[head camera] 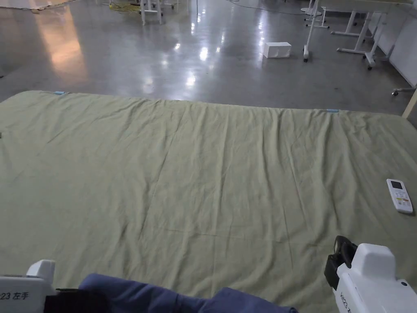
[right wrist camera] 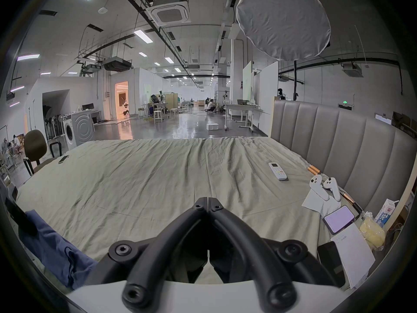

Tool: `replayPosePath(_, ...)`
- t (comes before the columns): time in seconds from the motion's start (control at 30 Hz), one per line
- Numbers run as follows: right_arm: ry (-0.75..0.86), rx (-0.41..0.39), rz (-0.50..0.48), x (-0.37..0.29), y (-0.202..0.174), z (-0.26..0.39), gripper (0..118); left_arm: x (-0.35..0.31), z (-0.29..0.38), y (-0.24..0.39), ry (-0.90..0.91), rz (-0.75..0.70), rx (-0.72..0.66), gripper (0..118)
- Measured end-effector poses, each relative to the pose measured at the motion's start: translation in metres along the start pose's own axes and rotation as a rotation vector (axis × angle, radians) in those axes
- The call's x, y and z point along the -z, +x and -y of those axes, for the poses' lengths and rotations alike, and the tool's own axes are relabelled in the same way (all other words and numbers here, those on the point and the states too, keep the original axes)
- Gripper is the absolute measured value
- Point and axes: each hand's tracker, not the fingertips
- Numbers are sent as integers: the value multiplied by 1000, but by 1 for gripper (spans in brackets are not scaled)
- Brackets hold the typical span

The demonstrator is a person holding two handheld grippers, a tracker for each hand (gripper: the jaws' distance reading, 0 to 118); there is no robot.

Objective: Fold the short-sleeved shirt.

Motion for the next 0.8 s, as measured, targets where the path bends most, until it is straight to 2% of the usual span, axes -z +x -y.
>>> replayPosePath(0.3,12,3,-36,1,-5,1,0,1,7,93,-7,-171,130,12)
replayPosePath(0.43,11,1,-38,2,-4,0,0,5,13,134,-22,-166,139,12)
replayPosePath(0.8,5,21,-32,2,1,1,0,61,28,191,-83,-191,222,12)
